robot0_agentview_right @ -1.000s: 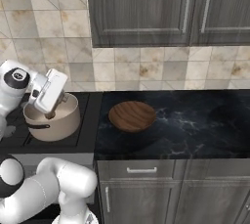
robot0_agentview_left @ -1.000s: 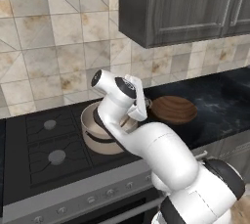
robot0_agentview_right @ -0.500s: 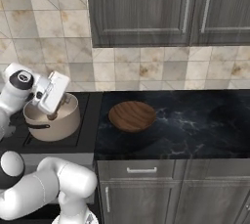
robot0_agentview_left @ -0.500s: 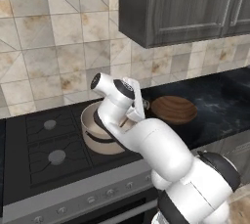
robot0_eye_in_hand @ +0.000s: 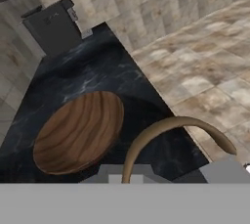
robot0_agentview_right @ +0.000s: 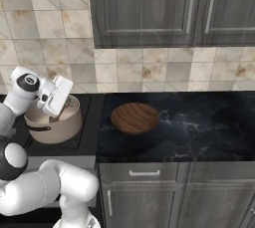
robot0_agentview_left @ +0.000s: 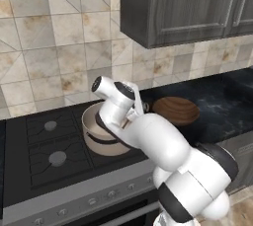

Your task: Open the cabinet and move the ladle to the pot. Then close the cabinet.

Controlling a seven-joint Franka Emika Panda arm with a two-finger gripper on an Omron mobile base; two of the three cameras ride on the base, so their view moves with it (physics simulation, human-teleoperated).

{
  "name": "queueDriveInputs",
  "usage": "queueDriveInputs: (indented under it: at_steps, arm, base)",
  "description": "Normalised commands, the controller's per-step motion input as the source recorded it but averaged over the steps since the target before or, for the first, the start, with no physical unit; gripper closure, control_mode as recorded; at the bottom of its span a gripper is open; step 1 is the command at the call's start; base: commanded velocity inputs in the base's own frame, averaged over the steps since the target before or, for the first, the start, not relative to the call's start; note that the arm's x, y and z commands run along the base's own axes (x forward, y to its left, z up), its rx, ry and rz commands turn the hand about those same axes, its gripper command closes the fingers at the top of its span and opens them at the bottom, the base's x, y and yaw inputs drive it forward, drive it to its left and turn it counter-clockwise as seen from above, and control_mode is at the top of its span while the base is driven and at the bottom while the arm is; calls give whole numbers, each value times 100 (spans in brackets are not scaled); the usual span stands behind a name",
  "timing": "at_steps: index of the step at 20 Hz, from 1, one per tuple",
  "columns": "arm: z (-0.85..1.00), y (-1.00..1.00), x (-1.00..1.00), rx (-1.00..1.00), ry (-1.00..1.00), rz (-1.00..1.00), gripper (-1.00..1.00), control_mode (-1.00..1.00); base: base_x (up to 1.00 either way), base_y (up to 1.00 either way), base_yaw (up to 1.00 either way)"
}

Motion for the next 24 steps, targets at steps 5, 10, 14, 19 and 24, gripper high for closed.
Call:
queueDriveInputs:
  at_steps: [5, 10, 14, 19, 24]
  arm:
    - [-8, 20, 30, 0, 0, 0, 100, -100]
    - [-16, 17, 23, 0, -1, 0, 100, -100]
    - [-25, 3, 14, 0, -2, 0, 100, -100]
    - [-30, 7, 17, 0, -2, 0, 100, -100]
    - [-27, 7, 13, 0, -4, 0, 100, -100]
  base:
    - [0, 0, 0]
    - [0, 0, 0]
    - [0, 0, 0]
    - [0, 0, 0]
    - [0, 0, 0]
